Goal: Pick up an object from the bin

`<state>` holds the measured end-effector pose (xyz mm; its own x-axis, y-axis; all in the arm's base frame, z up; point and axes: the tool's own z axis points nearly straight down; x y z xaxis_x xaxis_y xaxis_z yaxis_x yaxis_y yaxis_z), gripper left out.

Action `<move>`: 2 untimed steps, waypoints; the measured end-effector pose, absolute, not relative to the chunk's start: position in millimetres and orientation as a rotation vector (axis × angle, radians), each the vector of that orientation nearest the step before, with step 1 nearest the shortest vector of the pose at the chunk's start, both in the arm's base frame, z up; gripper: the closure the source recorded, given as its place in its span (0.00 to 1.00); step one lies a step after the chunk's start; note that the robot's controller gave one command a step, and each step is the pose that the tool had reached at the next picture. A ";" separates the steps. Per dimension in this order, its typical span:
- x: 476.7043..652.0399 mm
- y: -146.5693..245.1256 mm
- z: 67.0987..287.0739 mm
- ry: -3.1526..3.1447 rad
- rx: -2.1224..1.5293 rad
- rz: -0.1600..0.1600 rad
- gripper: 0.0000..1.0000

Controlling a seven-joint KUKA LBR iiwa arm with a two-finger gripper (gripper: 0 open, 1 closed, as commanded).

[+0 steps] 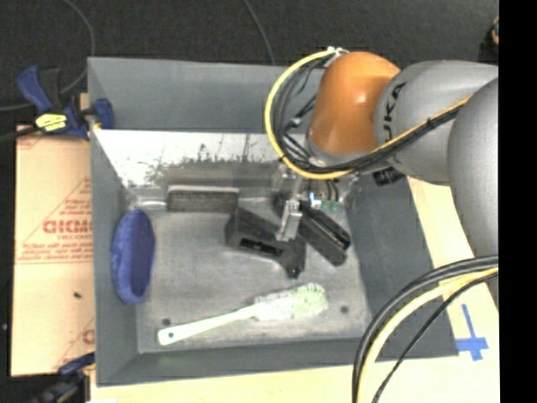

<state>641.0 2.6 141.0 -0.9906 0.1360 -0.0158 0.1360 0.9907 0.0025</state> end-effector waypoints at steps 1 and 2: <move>606.8 20.9 98.9 3.109 0.511 -0.004 0.00; 623.2 9.7 70.5 3.104 0.352 0.002 0.00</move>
Offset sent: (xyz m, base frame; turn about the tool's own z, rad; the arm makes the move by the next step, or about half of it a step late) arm -0.0185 0.0084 -0.0710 0.0901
